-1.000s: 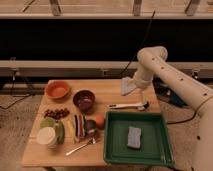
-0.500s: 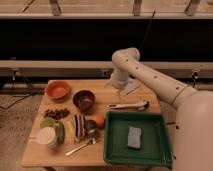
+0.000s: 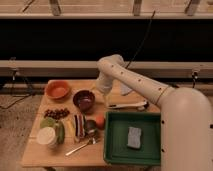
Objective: Stack bowls into tray
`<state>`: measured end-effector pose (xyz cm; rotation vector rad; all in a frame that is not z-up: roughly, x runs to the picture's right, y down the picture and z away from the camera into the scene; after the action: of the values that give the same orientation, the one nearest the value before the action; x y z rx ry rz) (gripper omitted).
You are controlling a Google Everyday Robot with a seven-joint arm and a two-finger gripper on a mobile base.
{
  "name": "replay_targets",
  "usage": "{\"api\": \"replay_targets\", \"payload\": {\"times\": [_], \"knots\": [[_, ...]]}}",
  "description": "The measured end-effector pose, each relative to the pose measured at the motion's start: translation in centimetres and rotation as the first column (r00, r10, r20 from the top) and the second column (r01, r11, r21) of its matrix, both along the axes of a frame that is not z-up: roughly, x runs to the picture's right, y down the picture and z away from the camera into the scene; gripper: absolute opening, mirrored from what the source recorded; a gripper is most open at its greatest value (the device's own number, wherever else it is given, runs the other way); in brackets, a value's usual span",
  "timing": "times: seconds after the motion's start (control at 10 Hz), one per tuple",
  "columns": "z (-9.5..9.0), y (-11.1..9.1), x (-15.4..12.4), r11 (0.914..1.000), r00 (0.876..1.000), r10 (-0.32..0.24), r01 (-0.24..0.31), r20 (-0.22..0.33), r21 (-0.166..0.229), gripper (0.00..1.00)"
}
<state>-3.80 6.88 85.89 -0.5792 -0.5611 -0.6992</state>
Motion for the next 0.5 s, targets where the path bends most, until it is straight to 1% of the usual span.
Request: {"api": "replay_targets", "payload": {"times": [0.2, 0.4, 0.5], "knots": [[0.9, 1.5, -1.2, 1.0, 0.999, 0.001, -0.001, 0.044, 0.009, 0.8], [1.3, 2.0, -1.7, 0.9999, 0.998, -0.001, 0.0, 0.057, 0.013, 0.8], [1.7, 2.7, -2.7, 0.9997, 0.996, -0.013, 0.011, 0.086, 0.023, 0.8]]}}
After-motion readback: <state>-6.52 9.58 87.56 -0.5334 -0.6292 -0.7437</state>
